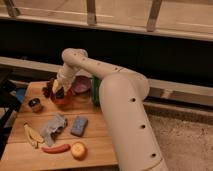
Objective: Place eraser in red bowl
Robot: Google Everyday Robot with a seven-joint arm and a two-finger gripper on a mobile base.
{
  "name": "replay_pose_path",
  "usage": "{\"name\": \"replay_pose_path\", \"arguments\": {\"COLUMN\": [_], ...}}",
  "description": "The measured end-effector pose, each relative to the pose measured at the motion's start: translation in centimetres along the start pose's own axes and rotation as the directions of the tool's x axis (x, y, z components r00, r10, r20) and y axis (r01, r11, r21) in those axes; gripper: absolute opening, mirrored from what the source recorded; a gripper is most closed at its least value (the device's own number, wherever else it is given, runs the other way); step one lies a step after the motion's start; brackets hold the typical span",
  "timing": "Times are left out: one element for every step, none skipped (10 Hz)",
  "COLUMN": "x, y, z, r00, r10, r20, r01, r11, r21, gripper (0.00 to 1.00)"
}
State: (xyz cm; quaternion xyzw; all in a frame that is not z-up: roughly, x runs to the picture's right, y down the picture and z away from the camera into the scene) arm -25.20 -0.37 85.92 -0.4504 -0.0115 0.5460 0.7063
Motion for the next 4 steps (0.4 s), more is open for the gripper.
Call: {"name": "replay_pose_path", "arguments": {"x": [0.0,-0.03,-0.03,-0.01], "y": [0.05,0.26,0.29,0.16], "z": [0.04,0.15,0.13,0.11], "r00": [1.0,1.0,1.0,1.0], "r10": [0.0,-0.003,-0.004,-0.002], "r20": [0.0,-0.002,-0.001,-0.001], "r01": [0.0,0.003,0.004,0.002], "r11": [1.0,1.0,1.0,1.0], "r21": [0.0,-0.001,-0.002,-0.001], "gripper": [0.63,0.63,0.63,0.63]}}
